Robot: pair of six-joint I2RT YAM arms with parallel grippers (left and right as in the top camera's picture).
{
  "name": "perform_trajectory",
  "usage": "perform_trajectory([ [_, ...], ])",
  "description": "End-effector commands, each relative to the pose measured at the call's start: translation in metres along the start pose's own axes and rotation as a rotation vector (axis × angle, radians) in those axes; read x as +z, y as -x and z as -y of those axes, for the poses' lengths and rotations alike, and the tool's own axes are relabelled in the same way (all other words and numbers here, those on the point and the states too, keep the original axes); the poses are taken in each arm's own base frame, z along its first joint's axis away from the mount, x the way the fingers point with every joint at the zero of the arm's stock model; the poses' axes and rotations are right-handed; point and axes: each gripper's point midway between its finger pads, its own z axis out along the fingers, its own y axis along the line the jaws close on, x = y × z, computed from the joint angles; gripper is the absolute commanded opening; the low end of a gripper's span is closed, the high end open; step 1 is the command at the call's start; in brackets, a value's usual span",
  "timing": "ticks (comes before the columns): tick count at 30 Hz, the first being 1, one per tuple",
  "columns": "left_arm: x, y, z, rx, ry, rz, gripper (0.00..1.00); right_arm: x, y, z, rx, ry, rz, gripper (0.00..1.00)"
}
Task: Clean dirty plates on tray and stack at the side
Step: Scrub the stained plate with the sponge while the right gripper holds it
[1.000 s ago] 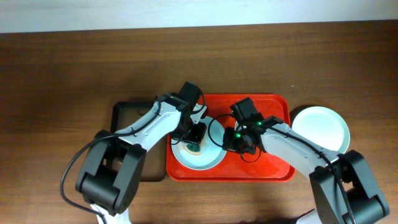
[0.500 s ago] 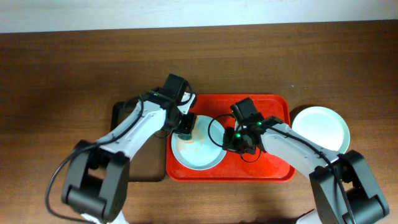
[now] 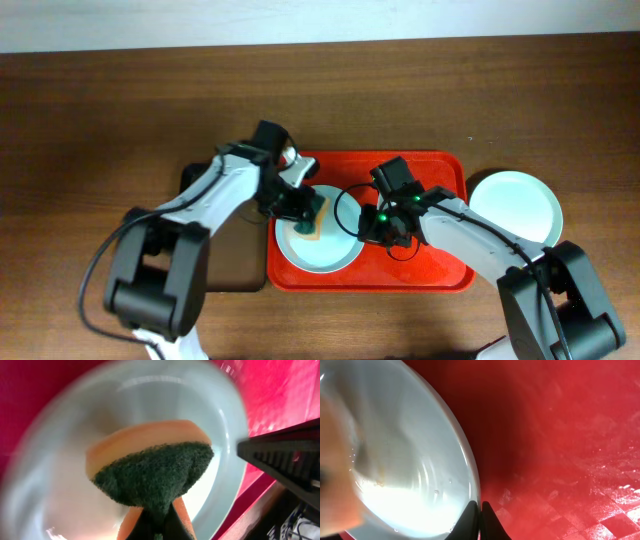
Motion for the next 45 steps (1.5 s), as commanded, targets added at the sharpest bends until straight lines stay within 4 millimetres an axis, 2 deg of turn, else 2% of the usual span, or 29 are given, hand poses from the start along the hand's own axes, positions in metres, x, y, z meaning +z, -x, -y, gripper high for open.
perform_trajectory([
  [1,-0.047,0.022,0.0,0.08,0.129,0.136,0.0,0.006,-0.005,-0.013,-0.159,0.056,-0.024,0.04],
  [6,-0.038,0.005,-0.017,0.058,0.211,0.079,0.0,0.007,-0.005,-0.016,-0.191,0.058,-0.016,0.04],
  [19,-0.036,-0.013,-0.018,0.026,0.209,0.012,0.0,0.007,-0.003,-0.013,-0.19,0.043,-0.005,0.04],
  [27,-0.036,-0.015,-0.018,0.021,0.21,0.004,0.0,0.007,0.006,0.005,-0.149,-0.058,0.041,0.04],
  [31,-0.036,-0.014,-0.018,0.011,0.212,0.009,0.0,0.007,0.006,0.006,-0.143,-0.062,0.042,0.04],
  [36,-0.041,-0.006,-0.039,-0.021,0.356,0.044,0.0,0.007,0.006,0.006,-0.139,-0.061,0.043,0.04],
  [39,-0.031,-0.005,-0.036,0.008,0.381,0.033,0.0,0.007,0.006,0.006,-0.139,-0.061,0.043,0.04],
  [41,-0.029,0.001,-0.039,0.001,0.419,0.056,0.0,0.007,0.006,0.005,-0.139,-0.06,0.043,0.04],
  [45,-0.023,0.009,-0.033,0.012,0.41,0.083,0.0,0.007,0.006,0.005,-0.139,-0.06,0.043,0.04],
])
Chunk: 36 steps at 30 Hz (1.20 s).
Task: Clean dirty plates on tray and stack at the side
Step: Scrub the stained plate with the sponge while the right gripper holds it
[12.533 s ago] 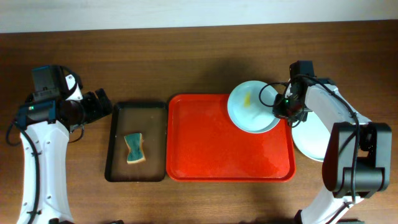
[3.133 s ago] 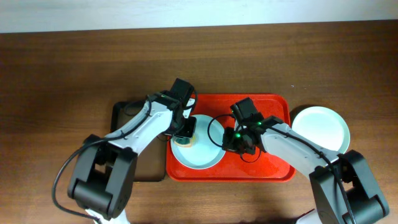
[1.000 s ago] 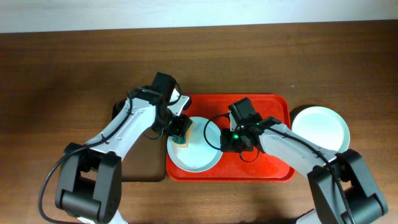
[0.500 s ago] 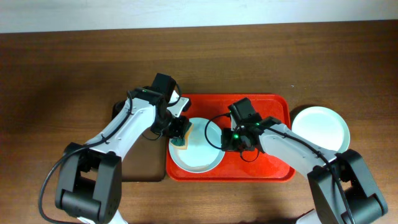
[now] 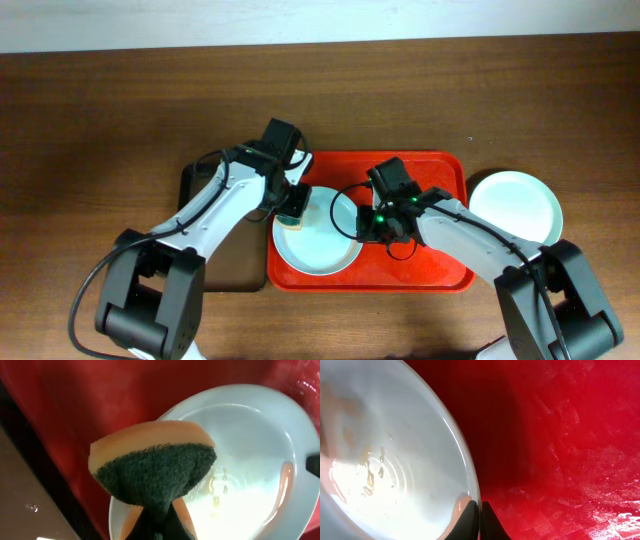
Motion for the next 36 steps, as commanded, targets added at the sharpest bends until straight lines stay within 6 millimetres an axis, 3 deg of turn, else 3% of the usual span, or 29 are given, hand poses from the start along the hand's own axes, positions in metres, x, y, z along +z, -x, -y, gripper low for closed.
perform_trajectory([
  [1,0.01,-0.003,0.001,-0.016,0.014,-0.017,0.0,0.004,-0.002,0.008,0.003,-0.047,0.002,0.04],
  [8,0.016,-0.007,0.01,0.004,-0.002,-0.036,0.0,-0.018,0.011,0.017,0.036,-0.139,-0.003,0.04],
  [15,0.029,-0.012,0.009,-0.016,-0.005,-0.071,0.0,-0.017,0.011,0.018,0.036,-0.141,-0.004,0.04],
  [23,0.035,-0.008,0.025,-0.016,-0.106,-0.066,0.0,-0.011,-0.003,0.001,-0.023,-0.128,-0.03,0.04],
  [29,0.048,-0.02,0.047,-0.035,-0.249,-0.137,0.0,-0.011,-0.005,0.002,-0.022,-0.131,-0.035,0.04],
  [31,0.044,-0.022,0.062,0.001,-0.344,-0.141,0.0,-0.011,-0.006,0.002,-0.021,-0.131,-0.037,0.04],
  [33,0.028,-0.013,0.064,0.006,-0.363,-0.117,0.0,-0.011,-0.006,0.002,-0.022,-0.131,-0.037,0.04],
  [36,-0.012,0.013,0.057,0.02,-0.322,-0.006,0.0,-0.011,-0.006,0.002,-0.022,-0.131,-0.037,0.04],
])
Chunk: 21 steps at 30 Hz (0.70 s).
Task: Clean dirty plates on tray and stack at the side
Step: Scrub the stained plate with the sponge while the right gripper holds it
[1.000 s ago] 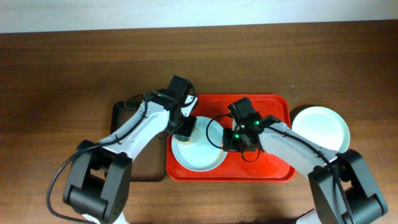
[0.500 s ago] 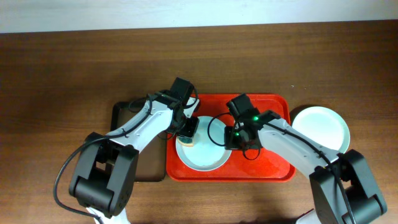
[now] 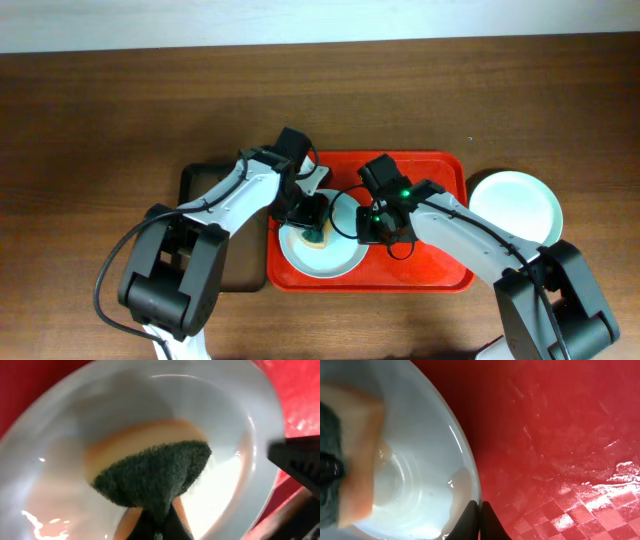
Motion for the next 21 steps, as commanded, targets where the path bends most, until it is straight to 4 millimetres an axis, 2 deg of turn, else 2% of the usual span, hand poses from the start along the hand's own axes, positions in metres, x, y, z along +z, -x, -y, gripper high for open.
perform_trajectory([
  [1,-0.057,0.029,0.015,0.076,0.028,0.167,0.0,0.001,0.0,-0.004,-0.006,0.002,0.002,0.04],
  [3,-0.069,0.03,0.005,0.084,0.133,0.196,0.0,0.001,0.0,-0.004,-0.006,0.003,0.003,0.04],
  [4,-0.068,0.029,0.001,0.081,0.167,0.19,0.0,0.001,0.001,-0.004,-0.007,0.004,0.004,0.04],
  [8,-0.042,0.018,-0.008,0.076,0.196,0.122,0.0,0.001,0.001,-0.004,-0.007,0.004,0.004,0.04],
  [12,-0.004,0.01,-0.019,0.069,0.199,0.055,0.0,0.001,0.001,-0.004,-0.007,0.004,0.005,0.04],
  [14,0.005,0.009,-0.04,-0.005,0.29,0.044,0.0,0.001,0.001,-0.004,-0.007,0.004,0.005,0.04],
  [15,0.007,0.008,-0.041,-0.011,0.288,0.036,0.0,0.001,0.001,-0.004,-0.007,0.004,0.005,0.04],
  [16,0.01,0.007,-0.036,-0.011,0.255,0.028,0.0,0.001,0.001,-0.004,-0.007,0.004,0.005,0.04],
  [19,0.015,-0.001,0.014,0.061,-0.038,-0.013,0.0,0.001,0.002,-0.005,-0.007,0.006,0.008,0.04],
  [21,0.012,-0.005,0.038,0.079,-0.177,-0.025,0.0,0.001,0.001,-0.005,-0.007,0.005,0.007,0.04],
])
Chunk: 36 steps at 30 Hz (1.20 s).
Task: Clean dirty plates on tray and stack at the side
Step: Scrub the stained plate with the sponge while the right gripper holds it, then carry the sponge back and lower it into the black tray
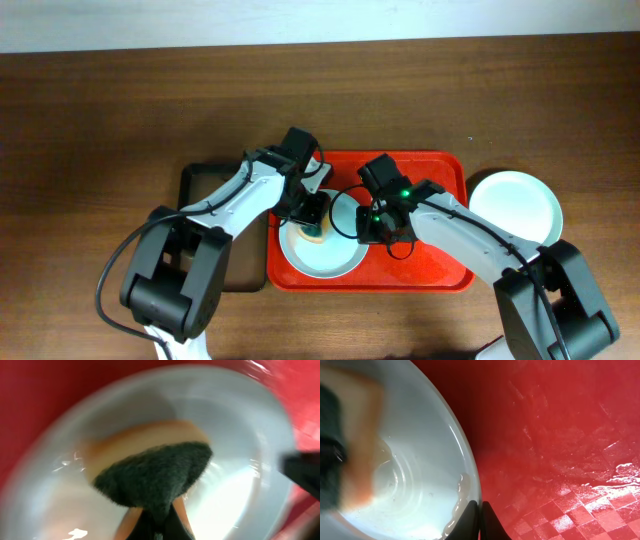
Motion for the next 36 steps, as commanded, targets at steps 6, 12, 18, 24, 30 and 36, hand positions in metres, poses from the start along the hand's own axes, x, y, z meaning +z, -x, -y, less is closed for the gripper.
perform_trajectory([
  [6,-0.049,-0.009,0.039,0.074,-0.11,0.05,0.0,0.0,0.001,-0.005,-0.007,0.006,0.006,0.04],
  [12,-0.113,-0.028,-0.032,-0.079,0.311,0.12,0.0,0.0,0.001,-0.005,-0.007,0.006,0.005,0.04],
  [18,-0.143,-0.049,-0.112,-0.384,0.374,0.122,0.0,0.0,0.0,-0.005,-0.007,0.007,0.001,0.04],
  [24,-0.137,-0.066,-0.141,-0.498,0.335,0.127,0.0,0.0,0.0,-0.005,-0.006,0.007,0.001,0.04],
  [30,-0.106,-0.073,-0.152,-0.491,0.338,0.151,0.0,0.0,0.0,-0.005,-0.006,0.007,0.001,0.04],
  [36,-0.088,-0.081,-0.157,-0.489,0.339,0.157,0.0,0.0,0.0,-0.005,-0.006,0.007,0.001,0.04],
])
